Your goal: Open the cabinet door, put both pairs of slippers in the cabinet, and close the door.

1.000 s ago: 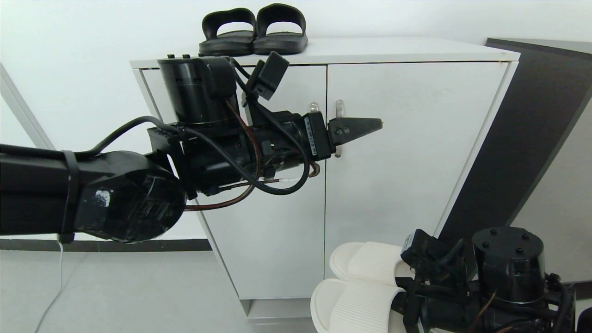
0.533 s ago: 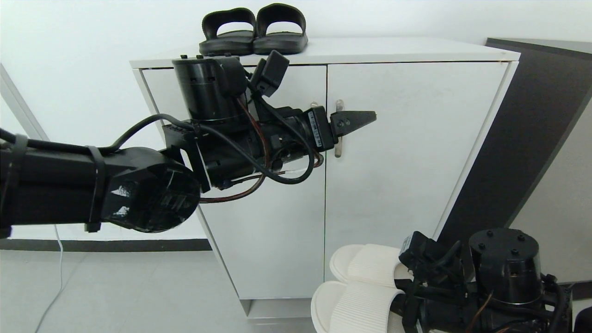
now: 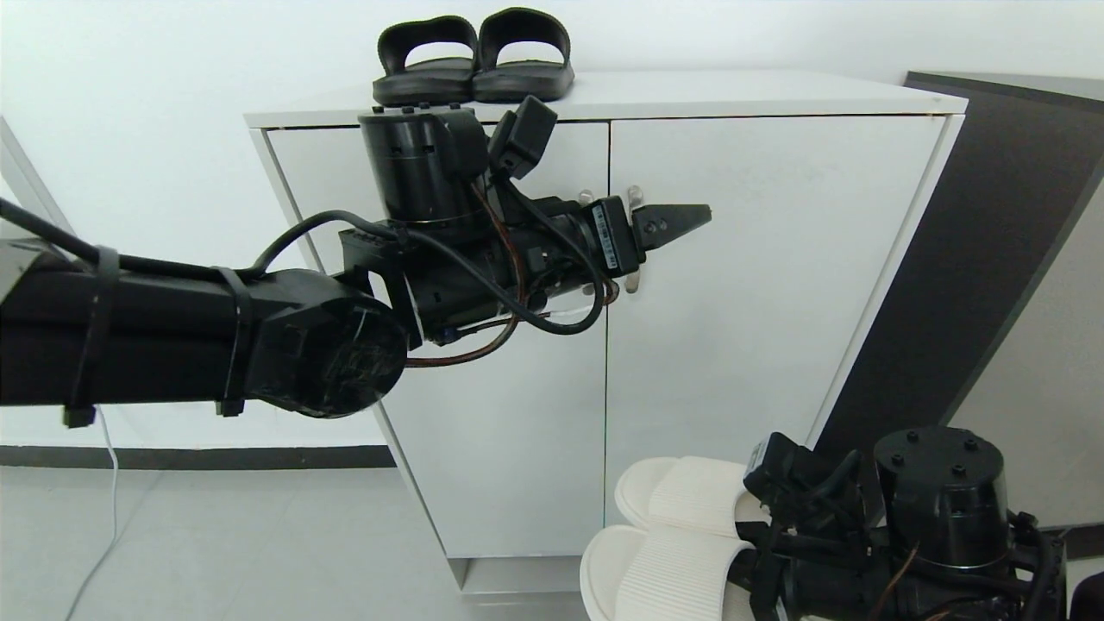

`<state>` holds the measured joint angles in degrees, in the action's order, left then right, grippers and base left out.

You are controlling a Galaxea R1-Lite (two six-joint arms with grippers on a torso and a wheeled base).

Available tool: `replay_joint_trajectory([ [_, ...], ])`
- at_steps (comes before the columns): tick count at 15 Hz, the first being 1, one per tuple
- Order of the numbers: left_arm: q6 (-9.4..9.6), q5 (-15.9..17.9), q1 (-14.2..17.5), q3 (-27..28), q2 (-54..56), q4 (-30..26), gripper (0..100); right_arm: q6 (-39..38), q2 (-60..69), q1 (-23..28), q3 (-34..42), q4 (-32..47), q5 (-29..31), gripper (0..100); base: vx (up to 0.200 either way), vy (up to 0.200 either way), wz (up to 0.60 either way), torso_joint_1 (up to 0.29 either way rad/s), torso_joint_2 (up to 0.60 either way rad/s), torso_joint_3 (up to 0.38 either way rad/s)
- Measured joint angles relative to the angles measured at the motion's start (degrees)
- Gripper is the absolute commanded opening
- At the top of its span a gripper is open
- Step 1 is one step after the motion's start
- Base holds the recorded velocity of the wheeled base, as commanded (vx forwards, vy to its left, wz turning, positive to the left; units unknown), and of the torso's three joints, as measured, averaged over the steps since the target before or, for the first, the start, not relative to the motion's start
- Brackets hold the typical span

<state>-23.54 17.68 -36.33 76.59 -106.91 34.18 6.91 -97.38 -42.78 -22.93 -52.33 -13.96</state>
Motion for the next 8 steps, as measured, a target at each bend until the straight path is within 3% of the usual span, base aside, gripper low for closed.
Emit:
replay_joint_trajectory([
  [1,0.0,0.0,0.0,0.2,-0.4,0.0,0,0.0,0.0,0.0,0.0,0.0,0.0,0,0.0,0.0,0.0,0.0,0.0,0.0],
  [8,0.2,0.1,0.0,-1.5,-0.6,0.3,0,0.1,-0.4,0.0,0.6,0.0,-0.3,0,0.0,0.0,0.0,0.0,0.0,0.0],
])
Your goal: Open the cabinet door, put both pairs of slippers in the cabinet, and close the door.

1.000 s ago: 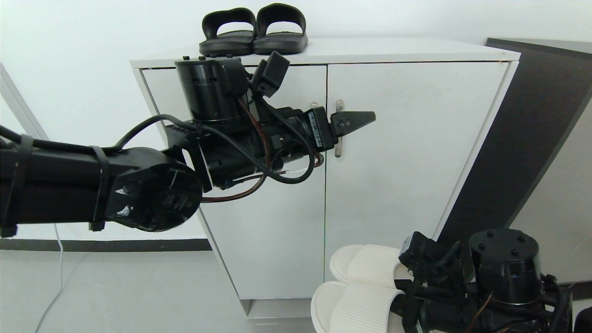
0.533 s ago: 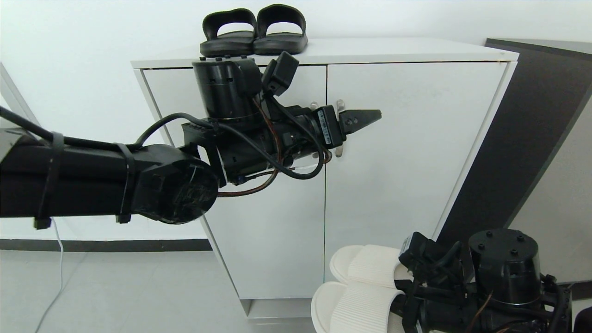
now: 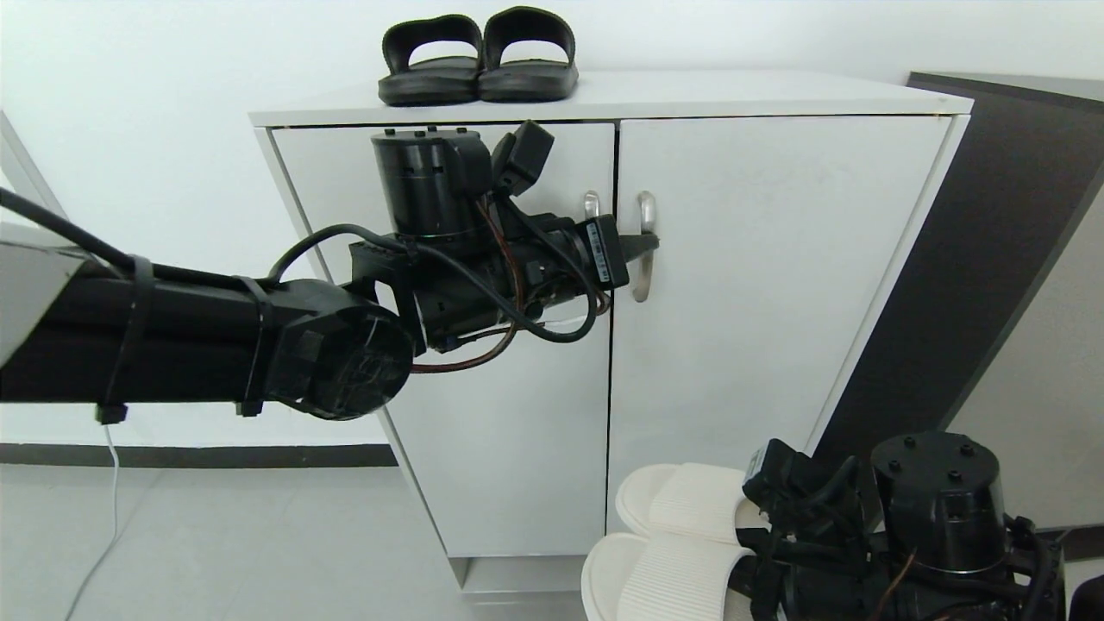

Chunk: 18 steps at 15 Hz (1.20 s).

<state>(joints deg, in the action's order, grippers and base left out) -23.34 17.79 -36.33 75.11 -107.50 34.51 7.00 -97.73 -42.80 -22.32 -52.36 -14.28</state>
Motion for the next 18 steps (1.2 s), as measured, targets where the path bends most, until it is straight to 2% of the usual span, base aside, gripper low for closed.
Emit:
replay_joint_trajectory([
  [4,0.48,0.2,-0.1,-3.9,2.1,0.8,0,0.0,0.0,-0.2,0.7,-0.1,-1.8,0,0.0,0.0,0.0,0.0,0.0,0.0],
  [8,1.21,0.1,-1.4,-9.9,5.4,3.9,0,0.6,0.6,-0.3,5.6,-7.1,-10.8,0,0.0,0.0,0.0,0.0,0.0,0.0],
  [11,2.93,-0.4,-3.3,-15.1,7.9,6.6,0,1.5,0.7,-0.3,7.7,-8.1,-11.8,0,0.0,0.0,0.0,0.0,0.0,0.0],
  [14,2.99,-0.5,-4.3,-20.9,10.7,10.3,0,1.5,0.7,-0.3,8.1,-8.1,-11.8,0,0.0,0.0,0.0,0.0,0.0,0.0],
  [18,0.74,0.1,0.7,-21.4,11.8,10.6,0,1.5,0.4,-0.7,8.1,-8.2,-11.4,0,0.0,0.0,0.0,0.0,0.0,0.0],
])
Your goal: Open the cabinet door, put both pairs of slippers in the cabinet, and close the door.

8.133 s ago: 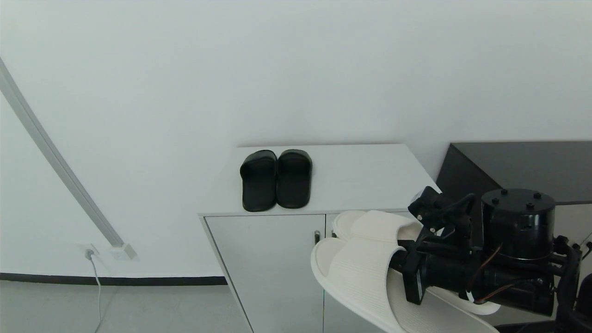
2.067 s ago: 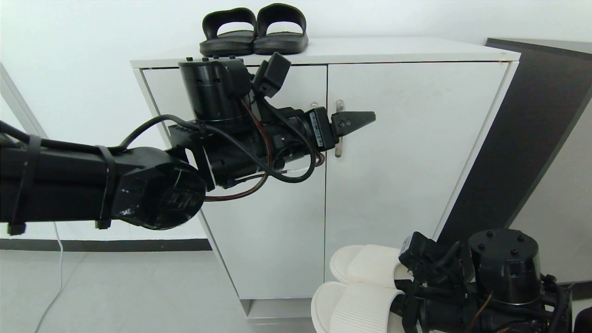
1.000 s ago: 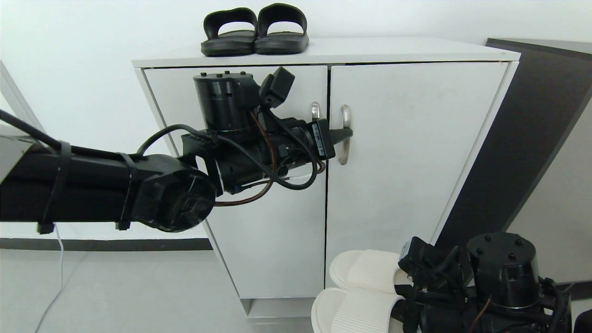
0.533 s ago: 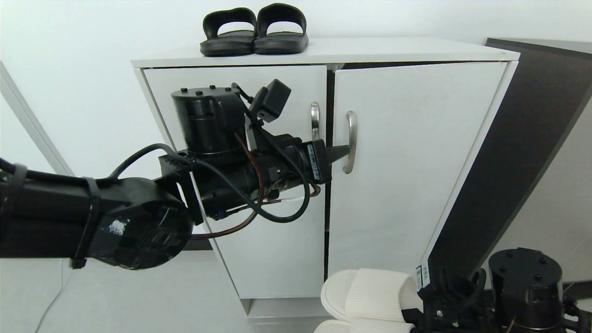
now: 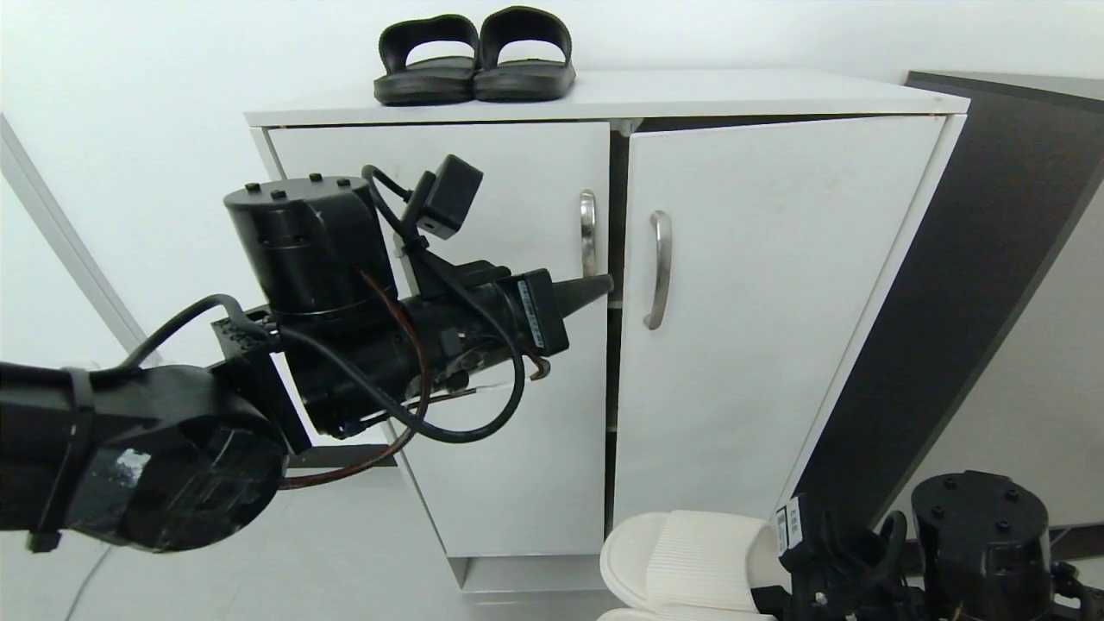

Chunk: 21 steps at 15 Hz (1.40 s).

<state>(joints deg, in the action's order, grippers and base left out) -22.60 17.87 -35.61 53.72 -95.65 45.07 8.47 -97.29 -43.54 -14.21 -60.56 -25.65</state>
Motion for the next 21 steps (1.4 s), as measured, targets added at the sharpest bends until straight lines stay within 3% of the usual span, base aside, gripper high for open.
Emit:
replay_joint_trajectory([
  [4,-0.57,0.0,2.1,3.8,-2.8,0.0,0,1.7,-0.8,0.0,0.0,-0.1,0.0,0,0.0,0.0,0.0,0.0,0.0,0.0],
  [13,-0.77,0.1,2.4,13.2,-10.4,-0.2,0,1.7,-1.4,-0.5,0.2,0.2,0.0,0,0.0,0.0,0.0,0.0,0.0,0.0],
  [16,-2.79,-0.1,2.4,14.8,-11.5,-0.1,0,1.7,-1.6,-1.5,0.5,0.2,0.1,0,-0.2,0.0,0.0,0.001,0.0,-0.002],
  [19,-2.9,-0.1,2.2,15.2,-12.2,0.0,0,1.6,-1.6,-2.4,1.2,0.3,0.0,0,-0.2,0.0,0.0,0.002,0.0,0.002],
  [21,-2.57,-0.1,0.3,14.0,-12.3,0.1,0,1.6,-1.7,-2.6,1.3,0.3,0.0,0,-0.2,0.0,0.0,0.005,0.0,0.009],
])
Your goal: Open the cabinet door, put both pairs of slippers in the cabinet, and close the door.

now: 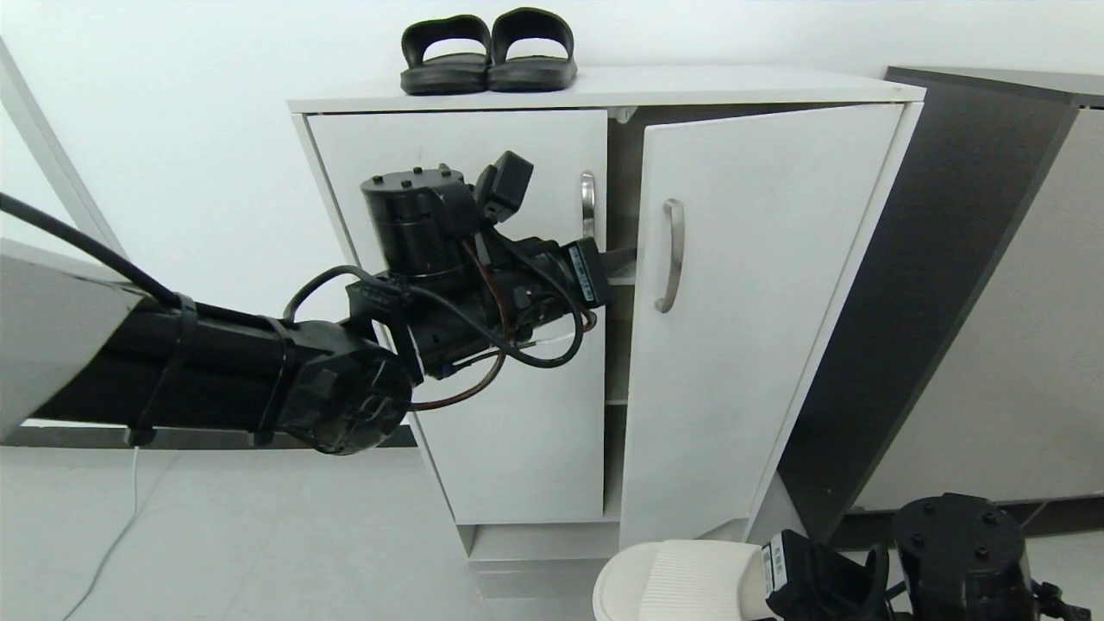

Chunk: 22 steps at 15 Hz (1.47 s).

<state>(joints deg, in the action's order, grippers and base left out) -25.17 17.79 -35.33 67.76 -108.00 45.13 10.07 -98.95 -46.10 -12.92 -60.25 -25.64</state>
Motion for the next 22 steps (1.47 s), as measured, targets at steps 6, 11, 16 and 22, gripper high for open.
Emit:
replay_joint_trajectory([
  [6,1.39,-0.4,-4.4,-5.5,1.4,5.5,0,0.1,0.1,-1.4,0.9,-0.2,0.0,0,-0.033,0.0,0.0,0.0,0.0,0.0],
  [11,1.41,-0.5,-3.6,-8.6,2.4,8.2,0,0.1,0.0,-1.6,1.0,-0.3,0.0,0,0.0,0.0,0.0,0.0,0.0,0.0],
  [16,1.43,-1.1,-1.6,-11.3,4.1,8.1,0,-1.4,-0.8,-1.4,-1.8,-0.4,3.3,0,0.0,0.0,0.0,0.0,0.0,0.0],
  [22,7.34,-19.9,4.9,-21.7,17.5,1.5,0,-12.0,-12.0,0.4,-20.1,-0.2,43.5,0,0.0,0.0,0.0,0.0,0.0,0.0],
])
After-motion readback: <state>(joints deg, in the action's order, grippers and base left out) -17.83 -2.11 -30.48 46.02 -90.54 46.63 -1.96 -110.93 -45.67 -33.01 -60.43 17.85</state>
